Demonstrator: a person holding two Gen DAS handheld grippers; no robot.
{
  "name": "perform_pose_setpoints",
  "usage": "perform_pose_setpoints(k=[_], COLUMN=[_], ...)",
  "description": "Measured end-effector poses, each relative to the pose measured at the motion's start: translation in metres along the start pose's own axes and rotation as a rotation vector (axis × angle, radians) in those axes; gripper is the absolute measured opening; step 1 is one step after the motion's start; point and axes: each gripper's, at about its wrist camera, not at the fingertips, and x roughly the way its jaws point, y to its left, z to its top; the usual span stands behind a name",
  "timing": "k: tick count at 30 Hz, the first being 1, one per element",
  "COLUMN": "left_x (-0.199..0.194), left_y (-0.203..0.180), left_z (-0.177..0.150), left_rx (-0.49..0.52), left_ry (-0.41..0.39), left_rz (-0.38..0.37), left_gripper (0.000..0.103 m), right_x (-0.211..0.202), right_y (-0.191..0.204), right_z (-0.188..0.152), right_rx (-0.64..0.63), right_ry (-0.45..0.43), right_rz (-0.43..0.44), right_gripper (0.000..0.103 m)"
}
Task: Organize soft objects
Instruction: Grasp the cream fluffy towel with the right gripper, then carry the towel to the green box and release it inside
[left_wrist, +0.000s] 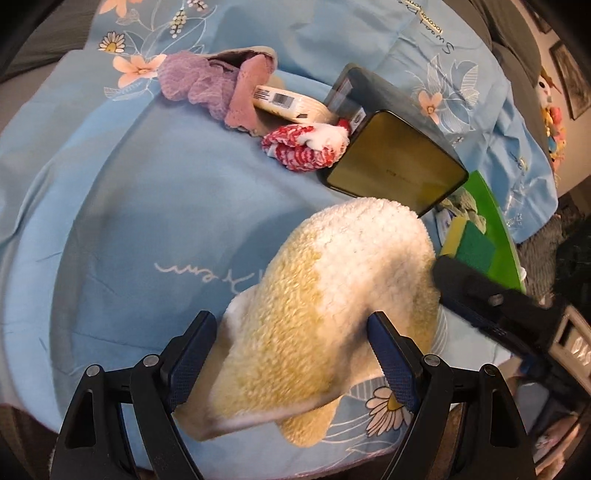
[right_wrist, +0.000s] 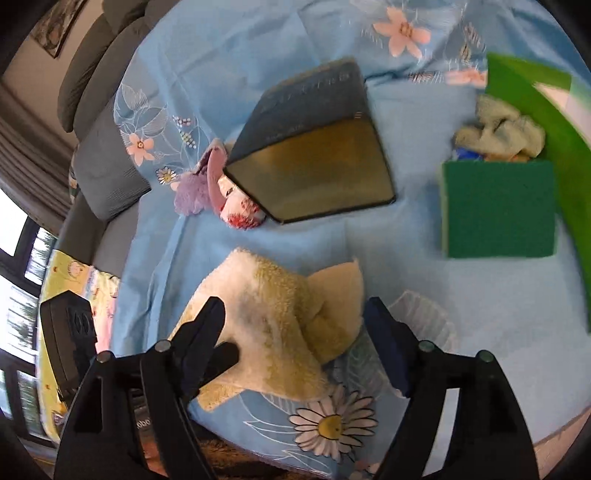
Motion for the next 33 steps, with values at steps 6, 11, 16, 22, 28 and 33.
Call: perform_pose_setpoints(k=[6, 11, 16, 22, 28, 33], left_x=[0.005, 0.009, 0.014, 0.005, -0.017, -0.025], left_y=[-0.005, -0.012, -0.025, -0.036, -0.056, -0.067], left_z=[0.003, 0.003, 0.005, 0.004, 0.004, 0.005], left_rx=[0.021, 0.062, 0.115, 0.167, 0.245, 0.264], left_ry=[-0.004, -0.019, -0.023, -0.035, -0.102, -0.127], left_rz=[0.004, -0.013, -0.043, -0.052, -0.089, -0.124], left_gripper=[0.084, 0.064, 0.044, 0.038, 0.037, 0.037], right_x=[0.032, 0.04, 0.042, 0.037, 0.003, -0.017], right_y=[-0.001, 0.003, -0.001, -0.003, 0.006, 0.011], right_z=[-0.004, -0.007, -0.009, -0.011, -0.014, -0.01], right_rx=[0.027, 0.031, 0.042, 0.055, 0.046, 0.039], right_ry=[0.077, 0.091, 0.094, 0.076, -0.019, -0.083], right_rz=[0.1, 0.117, 0.138, 0.168, 0.173, 0.149], right_gripper=[0.077, 0.06, 0.046, 0.042, 0.042, 0.043])
